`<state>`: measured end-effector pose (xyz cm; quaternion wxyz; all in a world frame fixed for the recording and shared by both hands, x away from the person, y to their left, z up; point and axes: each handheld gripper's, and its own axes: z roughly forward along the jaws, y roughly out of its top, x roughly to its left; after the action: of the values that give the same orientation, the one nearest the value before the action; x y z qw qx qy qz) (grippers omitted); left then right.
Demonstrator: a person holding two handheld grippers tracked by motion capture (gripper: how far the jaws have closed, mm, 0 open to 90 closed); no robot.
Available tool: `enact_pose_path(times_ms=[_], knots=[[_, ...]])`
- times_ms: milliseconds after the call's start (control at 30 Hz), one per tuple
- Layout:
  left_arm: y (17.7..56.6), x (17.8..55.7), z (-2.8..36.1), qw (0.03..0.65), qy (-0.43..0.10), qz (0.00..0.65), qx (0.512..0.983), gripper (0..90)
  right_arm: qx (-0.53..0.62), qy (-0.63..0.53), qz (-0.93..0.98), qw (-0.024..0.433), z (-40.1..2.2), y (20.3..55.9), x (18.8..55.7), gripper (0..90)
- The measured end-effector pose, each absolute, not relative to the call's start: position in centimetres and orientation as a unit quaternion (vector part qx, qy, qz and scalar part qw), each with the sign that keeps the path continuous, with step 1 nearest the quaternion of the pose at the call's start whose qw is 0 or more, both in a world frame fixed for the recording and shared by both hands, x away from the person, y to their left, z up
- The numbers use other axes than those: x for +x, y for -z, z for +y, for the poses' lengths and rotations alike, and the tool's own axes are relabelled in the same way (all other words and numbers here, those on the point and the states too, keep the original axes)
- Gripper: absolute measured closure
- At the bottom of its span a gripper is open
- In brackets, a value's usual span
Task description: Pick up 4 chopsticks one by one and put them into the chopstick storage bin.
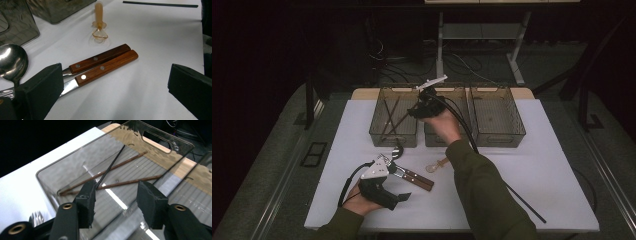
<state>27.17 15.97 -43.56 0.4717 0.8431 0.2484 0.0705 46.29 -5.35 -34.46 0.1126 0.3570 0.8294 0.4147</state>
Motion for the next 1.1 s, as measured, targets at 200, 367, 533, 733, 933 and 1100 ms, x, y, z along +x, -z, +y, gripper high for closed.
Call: enact_pose_path(times_ms=[200,367,533,733,933,1100], knots=[[43.4,27.1,16.1,0.470,-0.075,0.248,0.844,0.0,0.350,-0.429,0.825,0.117,-7.8,33.7,44.9,44.8],[43.5,27.1,16.0,0.473,-0.074,0.251,0.841,0.0,0.342,-0.430,0.827,0.123,-9.4,33.4,43.8,42.6],[43.5,27.1,16.1,0.473,-0.076,0.254,0.840,0.0,0.339,-0.428,0.829,0.120,-10.7,33.3,42.9,39.8],[43.4,27.2,16.1,0.474,-0.078,0.261,0.837,0.0,0.328,-0.430,0.832,0.126,-12.0,33.2,41.6,38.7],[43.4,27.2,16.3,0.472,-0.080,0.262,0.838,0.0,0.324,-0.435,0.831,0.126,-13.3,33.5,40.1,37.6],[43.4,27.2,16.3,0.474,-0.080,0.262,0.837,0.0,0.321,-0.435,0.833,0.119,-14.4,34.1,39.1,37.1]])
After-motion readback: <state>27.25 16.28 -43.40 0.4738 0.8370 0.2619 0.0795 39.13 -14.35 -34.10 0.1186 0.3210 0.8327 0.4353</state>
